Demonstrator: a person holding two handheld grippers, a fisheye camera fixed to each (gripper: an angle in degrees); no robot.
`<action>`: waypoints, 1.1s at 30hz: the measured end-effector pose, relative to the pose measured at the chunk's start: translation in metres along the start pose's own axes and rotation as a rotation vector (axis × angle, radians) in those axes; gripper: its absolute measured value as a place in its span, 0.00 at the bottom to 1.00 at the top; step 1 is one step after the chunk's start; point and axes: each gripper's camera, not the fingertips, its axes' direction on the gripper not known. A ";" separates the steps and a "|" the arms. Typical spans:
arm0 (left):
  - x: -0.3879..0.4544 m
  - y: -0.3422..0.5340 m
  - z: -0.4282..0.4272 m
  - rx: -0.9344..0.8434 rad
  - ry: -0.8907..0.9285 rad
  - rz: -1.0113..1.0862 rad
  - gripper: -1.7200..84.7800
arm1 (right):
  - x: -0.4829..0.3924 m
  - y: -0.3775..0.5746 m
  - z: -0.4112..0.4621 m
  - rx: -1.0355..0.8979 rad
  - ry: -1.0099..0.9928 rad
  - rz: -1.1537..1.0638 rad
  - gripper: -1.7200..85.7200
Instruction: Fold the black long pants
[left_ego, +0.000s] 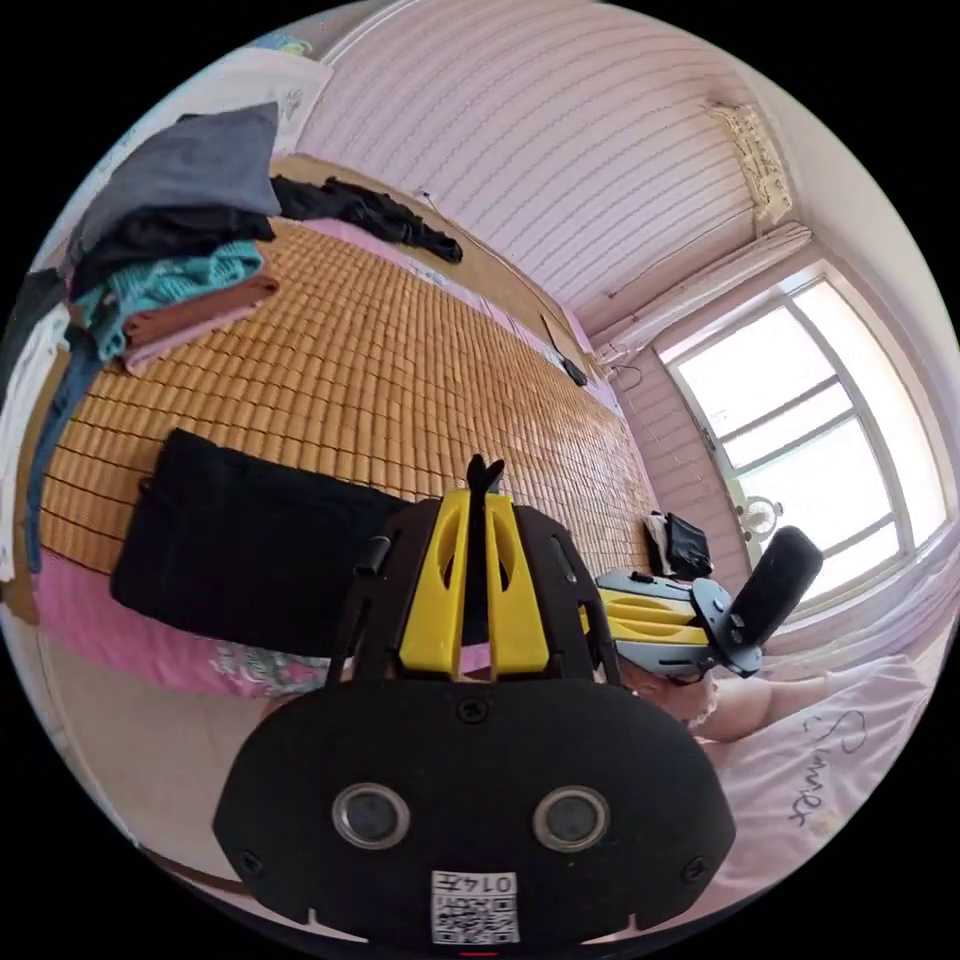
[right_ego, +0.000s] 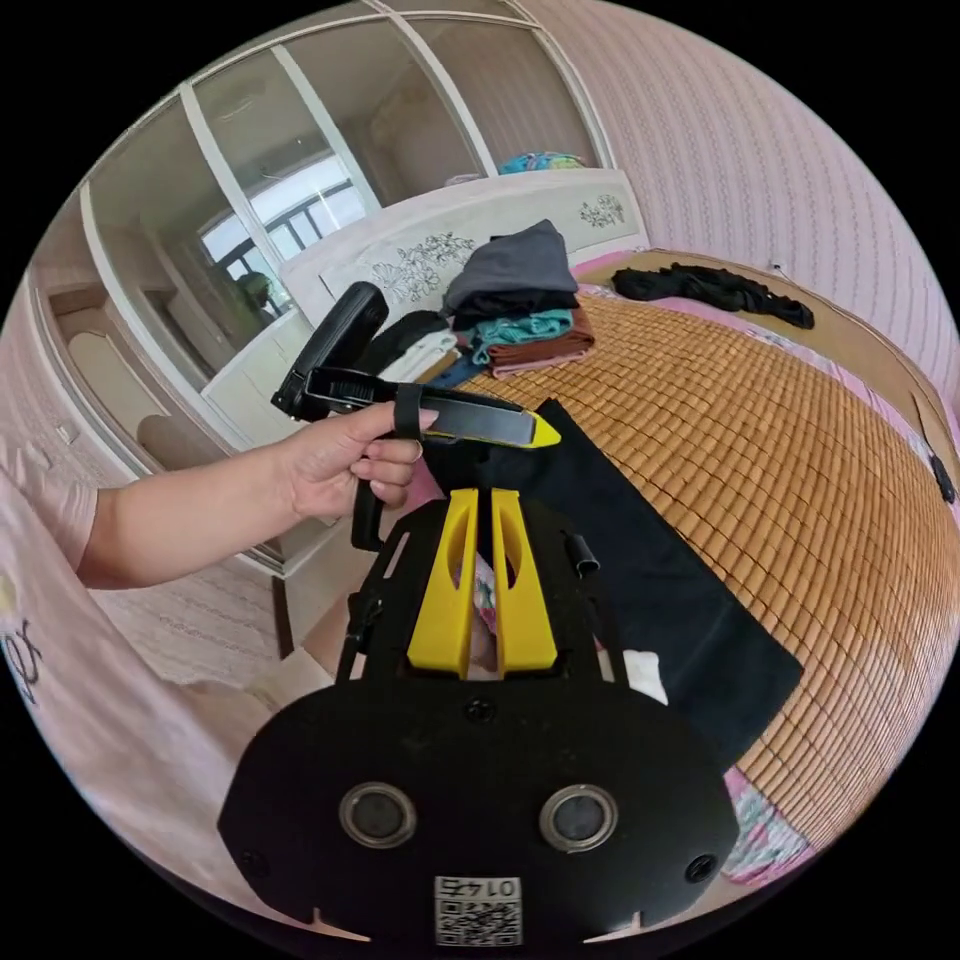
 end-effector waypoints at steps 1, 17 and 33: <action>-0.012 -0.010 -0.032 0.038 -0.089 0.008 0.04 | -0.006 -0.030 0.018 0.004 -0.052 -0.013 0.06; -0.086 0.065 -0.037 -0.039 -0.513 -0.059 0.10 | 0.131 0.041 0.021 -0.229 0.324 0.567 0.15; 0.056 0.142 0.008 -0.173 -0.580 0.341 0.05 | 0.164 0.000 0.040 -0.231 0.034 0.781 0.06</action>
